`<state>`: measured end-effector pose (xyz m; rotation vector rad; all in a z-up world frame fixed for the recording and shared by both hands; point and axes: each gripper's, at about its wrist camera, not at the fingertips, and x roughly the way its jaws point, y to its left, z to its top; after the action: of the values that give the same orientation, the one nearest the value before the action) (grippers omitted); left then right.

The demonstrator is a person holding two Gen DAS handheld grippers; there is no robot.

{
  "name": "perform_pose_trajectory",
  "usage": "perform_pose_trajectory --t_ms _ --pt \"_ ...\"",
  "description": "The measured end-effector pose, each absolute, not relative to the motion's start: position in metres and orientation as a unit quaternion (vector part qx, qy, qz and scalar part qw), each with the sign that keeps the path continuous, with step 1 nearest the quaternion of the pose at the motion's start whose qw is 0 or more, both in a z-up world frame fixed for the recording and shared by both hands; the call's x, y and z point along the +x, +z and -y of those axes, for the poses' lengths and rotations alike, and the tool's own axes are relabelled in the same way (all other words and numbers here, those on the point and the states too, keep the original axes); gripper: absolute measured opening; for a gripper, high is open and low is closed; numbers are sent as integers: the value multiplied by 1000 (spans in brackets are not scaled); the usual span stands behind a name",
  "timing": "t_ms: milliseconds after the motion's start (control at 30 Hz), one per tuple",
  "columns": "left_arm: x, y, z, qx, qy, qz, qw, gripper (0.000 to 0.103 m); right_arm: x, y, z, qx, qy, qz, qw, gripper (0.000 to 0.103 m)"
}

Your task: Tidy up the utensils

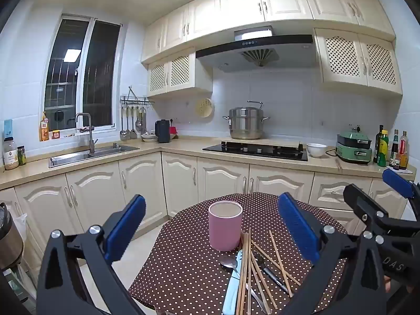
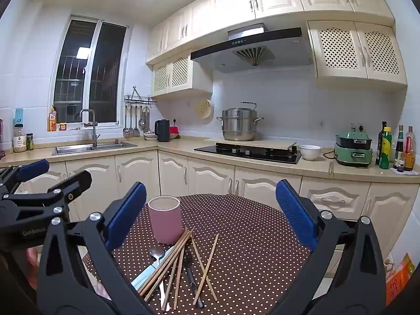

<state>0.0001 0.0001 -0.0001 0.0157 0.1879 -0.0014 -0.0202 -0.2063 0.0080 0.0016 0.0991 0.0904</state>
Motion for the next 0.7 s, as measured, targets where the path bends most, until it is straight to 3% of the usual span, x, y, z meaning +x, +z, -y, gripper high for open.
perform_pose_trajectory --t_ms 700 --pt "3 0 0 8 -1 -95 995 99 -16 9 207 2 46 -56 997 97"
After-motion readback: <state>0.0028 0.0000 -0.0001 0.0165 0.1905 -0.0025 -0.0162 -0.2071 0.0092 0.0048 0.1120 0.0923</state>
